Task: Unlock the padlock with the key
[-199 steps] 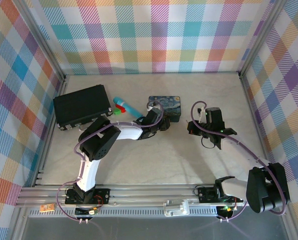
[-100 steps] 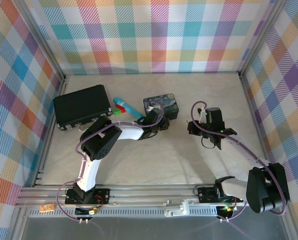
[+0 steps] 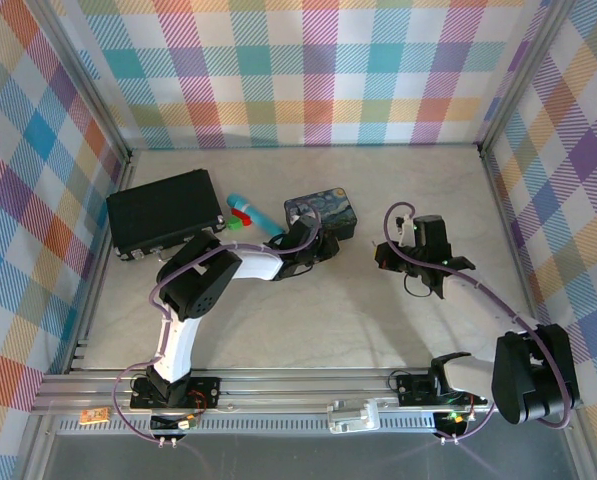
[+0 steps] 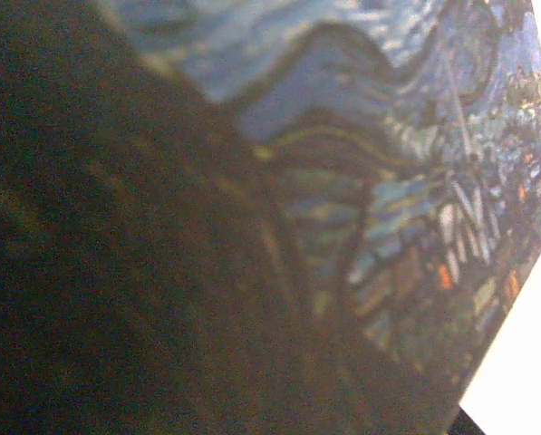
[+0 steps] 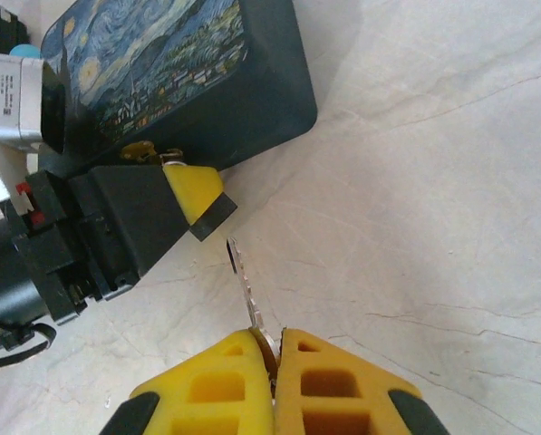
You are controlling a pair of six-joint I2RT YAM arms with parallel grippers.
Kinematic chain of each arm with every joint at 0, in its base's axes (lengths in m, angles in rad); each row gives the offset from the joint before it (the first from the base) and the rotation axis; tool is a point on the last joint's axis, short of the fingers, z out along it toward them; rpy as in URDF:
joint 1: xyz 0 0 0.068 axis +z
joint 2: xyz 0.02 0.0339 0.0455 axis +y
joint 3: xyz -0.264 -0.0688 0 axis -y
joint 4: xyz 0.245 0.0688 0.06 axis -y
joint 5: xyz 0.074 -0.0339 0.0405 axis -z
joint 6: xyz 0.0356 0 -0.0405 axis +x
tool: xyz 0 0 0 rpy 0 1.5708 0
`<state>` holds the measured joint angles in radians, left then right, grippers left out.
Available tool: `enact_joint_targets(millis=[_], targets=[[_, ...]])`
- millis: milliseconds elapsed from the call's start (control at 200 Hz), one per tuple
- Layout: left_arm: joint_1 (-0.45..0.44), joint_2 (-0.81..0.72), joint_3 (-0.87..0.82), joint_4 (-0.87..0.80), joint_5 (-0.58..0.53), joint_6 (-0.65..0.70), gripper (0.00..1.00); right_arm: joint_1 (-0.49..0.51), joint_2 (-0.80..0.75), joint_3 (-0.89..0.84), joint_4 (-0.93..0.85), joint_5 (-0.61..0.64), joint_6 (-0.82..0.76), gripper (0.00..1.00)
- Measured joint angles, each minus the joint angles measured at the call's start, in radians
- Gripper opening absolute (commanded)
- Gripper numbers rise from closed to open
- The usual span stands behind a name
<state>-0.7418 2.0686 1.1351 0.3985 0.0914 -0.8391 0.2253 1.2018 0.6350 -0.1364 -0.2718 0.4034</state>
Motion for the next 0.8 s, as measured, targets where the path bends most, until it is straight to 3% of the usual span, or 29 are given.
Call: enact_joint_targets(millis=[405, 800], targets=[[0.011, -0.009, -0.055, 0.240, 0.138, -0.273, 0.00, -0.009, 0.089, -0.052, 0.108, -0.192, 0.015, 0.00], [0.016, -0.035, -0.125, 0.389, 0.209, -0.396, 0.00, -0.009, 0.187, -0.110, 0.295, -0.347, 0.068, 0.00]])
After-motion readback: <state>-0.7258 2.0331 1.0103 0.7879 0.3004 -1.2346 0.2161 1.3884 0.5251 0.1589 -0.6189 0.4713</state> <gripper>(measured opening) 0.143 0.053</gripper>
